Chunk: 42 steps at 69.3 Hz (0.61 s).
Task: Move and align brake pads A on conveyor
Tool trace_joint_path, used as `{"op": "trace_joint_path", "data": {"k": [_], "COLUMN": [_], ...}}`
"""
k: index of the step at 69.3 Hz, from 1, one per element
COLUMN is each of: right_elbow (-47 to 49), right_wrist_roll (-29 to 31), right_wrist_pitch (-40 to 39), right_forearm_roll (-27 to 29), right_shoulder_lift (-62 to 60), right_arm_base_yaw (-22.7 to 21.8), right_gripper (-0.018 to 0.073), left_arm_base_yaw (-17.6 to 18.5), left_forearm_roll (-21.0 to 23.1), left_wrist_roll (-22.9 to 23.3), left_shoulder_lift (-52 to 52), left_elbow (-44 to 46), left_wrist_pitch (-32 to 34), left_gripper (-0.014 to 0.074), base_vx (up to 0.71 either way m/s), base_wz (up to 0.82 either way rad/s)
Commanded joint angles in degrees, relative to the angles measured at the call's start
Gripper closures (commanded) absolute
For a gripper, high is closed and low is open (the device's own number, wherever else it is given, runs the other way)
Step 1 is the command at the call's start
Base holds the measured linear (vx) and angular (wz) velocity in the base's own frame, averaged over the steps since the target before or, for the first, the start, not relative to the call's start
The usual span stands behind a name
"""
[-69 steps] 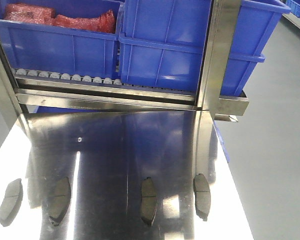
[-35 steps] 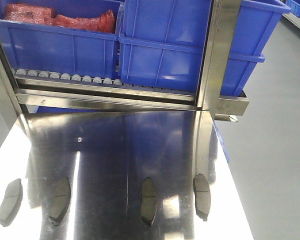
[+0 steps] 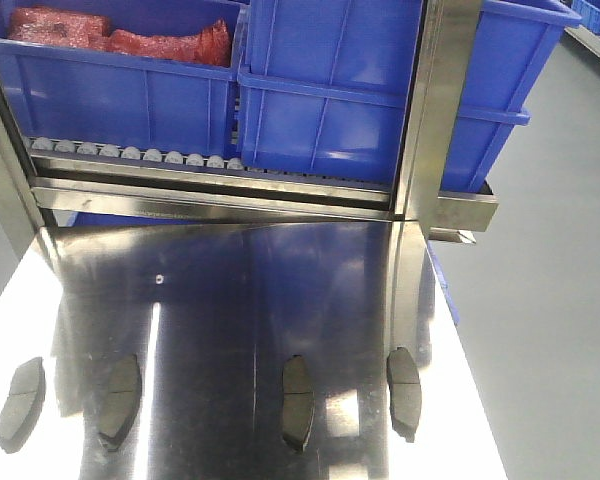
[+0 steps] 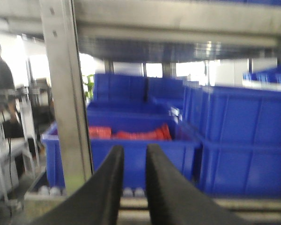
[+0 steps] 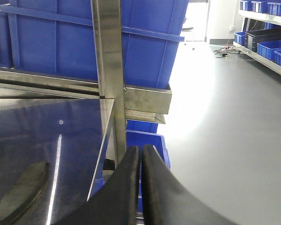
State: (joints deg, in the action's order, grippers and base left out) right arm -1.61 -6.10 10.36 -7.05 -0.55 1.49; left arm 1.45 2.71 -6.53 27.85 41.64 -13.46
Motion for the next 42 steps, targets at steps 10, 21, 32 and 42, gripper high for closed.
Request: {"op": "trace_joint_path", "data": {"k": [10,21,32,42], "right_elbow": [-0.6,-0.6,-0.6,-0.6], "right_wrist_roll": [0.1,0.1,0.1,0.1], "right_wrist_pitch": [-4.4,-4.4,-4.4,-4.4], "right_forearm_roll": [-0.4,-0.4,-0.4,-0.4], "right_shoulder_lift": [-0.7,-0.7,-0.7,-0.7], "right_arm_base_yaw": [-0.2,-0.2,-0.2,-0.2], "right_gripper": [0.0566,0.0566,0.0566,0.0566], "left_arm_base_yaw": [0.2,0.2,0.2,0.2], "left_forearm_roll": [0.5,0.5,0.5,0.4], "left_wrist_roll": [0.6,2.5,2.9,2.9], "left_shoulder_lift": [11.3,15.9,19.5,22.4], "left_elbow": [8.0,9.1,9.1,8.9], "left_wrist_pitch": [-3.7,-6.7,-14.0,-16.3], "left_gripper": [0.0115,-0.0024,-0.0027,-0.002], "base_vx": [0.0,0.0,0.0,0.0], "base_wz": [0.0,0.0,0.0,0.0]}}
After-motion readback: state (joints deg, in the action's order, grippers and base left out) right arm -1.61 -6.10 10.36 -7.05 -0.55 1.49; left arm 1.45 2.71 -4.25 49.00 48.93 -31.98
